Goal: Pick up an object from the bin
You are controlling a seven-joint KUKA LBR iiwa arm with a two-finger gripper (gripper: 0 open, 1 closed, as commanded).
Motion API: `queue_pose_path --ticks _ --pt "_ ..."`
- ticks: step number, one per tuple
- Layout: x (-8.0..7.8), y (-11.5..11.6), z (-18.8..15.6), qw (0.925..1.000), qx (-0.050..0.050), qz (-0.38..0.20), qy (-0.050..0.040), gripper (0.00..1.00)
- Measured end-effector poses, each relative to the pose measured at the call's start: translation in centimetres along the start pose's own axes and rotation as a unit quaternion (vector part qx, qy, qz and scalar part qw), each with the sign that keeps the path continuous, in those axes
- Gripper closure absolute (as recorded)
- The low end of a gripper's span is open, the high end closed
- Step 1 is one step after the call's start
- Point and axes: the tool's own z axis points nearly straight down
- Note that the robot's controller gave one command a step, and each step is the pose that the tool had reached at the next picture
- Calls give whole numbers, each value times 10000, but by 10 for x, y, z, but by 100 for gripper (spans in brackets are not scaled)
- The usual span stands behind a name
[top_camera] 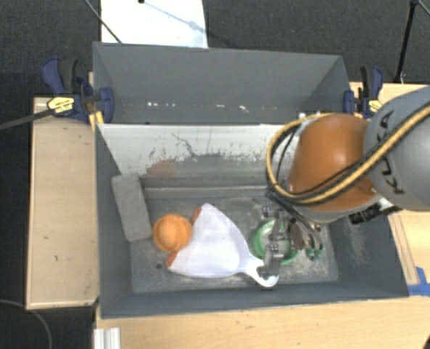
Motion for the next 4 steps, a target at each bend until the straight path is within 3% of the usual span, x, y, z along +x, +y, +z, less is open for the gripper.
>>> queue_pose_path --ticks 1,2,3,4 --pt "-2 0 -4 10000 -2 8 -40 0" --pt "2 -30 43 9995 1 -303 -64 0" --pt "-31 -45 74 10000 0 33 -39 100" --pt "-31 -45 74 10000 -1 37 -39 100"
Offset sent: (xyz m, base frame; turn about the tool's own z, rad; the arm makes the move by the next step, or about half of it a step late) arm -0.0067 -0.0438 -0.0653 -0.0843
